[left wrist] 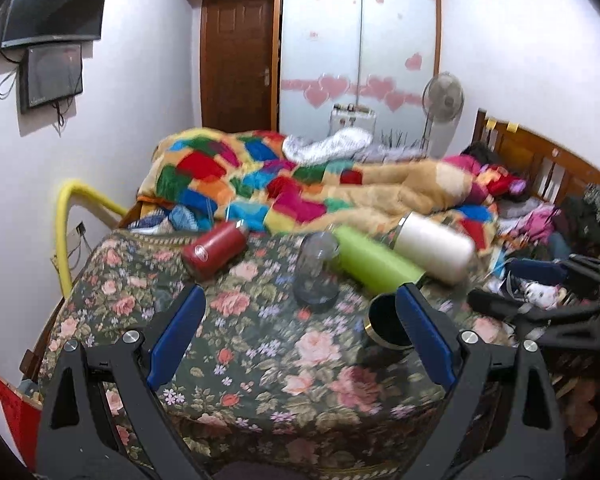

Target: Flip cup upright

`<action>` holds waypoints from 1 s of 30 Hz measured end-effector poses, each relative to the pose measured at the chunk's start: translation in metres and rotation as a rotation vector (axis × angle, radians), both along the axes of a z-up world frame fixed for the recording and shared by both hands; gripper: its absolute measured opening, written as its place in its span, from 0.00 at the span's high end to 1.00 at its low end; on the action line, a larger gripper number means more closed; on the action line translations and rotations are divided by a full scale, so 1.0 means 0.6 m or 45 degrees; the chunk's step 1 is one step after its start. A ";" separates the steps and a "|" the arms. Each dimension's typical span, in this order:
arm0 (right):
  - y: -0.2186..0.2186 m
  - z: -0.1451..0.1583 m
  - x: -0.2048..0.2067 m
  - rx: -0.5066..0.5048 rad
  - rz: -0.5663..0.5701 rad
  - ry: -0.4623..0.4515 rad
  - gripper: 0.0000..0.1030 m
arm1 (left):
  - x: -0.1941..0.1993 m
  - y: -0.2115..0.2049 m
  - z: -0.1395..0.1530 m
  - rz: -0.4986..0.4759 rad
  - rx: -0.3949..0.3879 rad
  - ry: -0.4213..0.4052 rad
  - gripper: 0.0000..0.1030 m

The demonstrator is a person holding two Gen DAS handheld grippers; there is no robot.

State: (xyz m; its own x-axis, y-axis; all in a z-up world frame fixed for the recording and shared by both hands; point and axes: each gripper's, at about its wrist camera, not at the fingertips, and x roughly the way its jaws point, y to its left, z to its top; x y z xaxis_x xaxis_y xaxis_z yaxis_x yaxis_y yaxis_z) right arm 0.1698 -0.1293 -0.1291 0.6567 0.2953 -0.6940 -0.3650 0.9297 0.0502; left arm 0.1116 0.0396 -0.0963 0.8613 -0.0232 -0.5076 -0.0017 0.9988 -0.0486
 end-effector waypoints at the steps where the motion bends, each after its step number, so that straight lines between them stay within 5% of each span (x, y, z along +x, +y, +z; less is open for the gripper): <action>1: -0.010 0.021 -0.012 0.021 -0.012 -0.047 0.30 | -0.010 -0.002 0.013 -0.004 -0.010 -0.026 0.07; 6: -0.049 0.124 -0.090 0.123 -0.070 -0.327 0.30 | -0.074 -0.015 0.093 -0.037 -0.063 -0.204 0.06; 13: -0.063 0.196 -0.192 0.261 -0.103 -0.616 0.24 | -0.169 -0.040 0.171 -0.060 -0.063 -0.442 0.03; 18: -0.052 0.198 -0.223 0.292 -0.125 -0.688 0.18 | -0.213 -0.044 0.185 -0.019 -0.057 -0.523 0.00; 25: -0.056 0.186 -0.238 0.262 -0.154 -0.707 0.00 | -0.225 -0.040 0.175 0.018 -0.052 -0.498 0.00; 30: -0.058 0.184 -0.243 0.261 -0.149 -0.693 0.00 | -0.231 -0.040 0.170 0.028 -0.052 -0.494 0.00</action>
State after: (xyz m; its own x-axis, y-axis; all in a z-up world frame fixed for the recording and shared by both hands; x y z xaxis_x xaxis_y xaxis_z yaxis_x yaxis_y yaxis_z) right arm 0.0240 -0.1640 -0.0187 0.9384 0.2919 -0.1849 -0.2843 0.9564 0.0672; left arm -0.0272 0.0155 0.0058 0.9896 -0.0159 -0.1430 0.0030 0.9959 -0.0899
